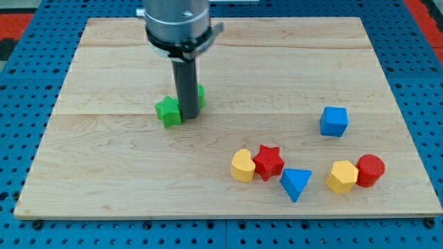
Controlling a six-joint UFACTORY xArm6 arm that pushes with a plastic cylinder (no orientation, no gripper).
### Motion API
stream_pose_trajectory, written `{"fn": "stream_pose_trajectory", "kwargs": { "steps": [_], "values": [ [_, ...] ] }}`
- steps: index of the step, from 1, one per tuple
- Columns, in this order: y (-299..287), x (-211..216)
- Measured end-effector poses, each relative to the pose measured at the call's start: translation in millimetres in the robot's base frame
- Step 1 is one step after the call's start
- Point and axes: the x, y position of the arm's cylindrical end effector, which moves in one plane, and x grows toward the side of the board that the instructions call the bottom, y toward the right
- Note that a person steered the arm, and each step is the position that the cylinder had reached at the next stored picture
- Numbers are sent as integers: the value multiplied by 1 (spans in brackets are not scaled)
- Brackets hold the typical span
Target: Place the red circle diagonally to the green circle
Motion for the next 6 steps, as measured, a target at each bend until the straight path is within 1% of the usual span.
{"fn": "stream_pose_trajectory", "kwargs": {
  "steps": [1,2,3,4,5,6],
  "values": [
    [52,12],
    [87,-15],
    [40,-40],
    [20,-41],
    [80,15],
    [122,47]
  ]
}}
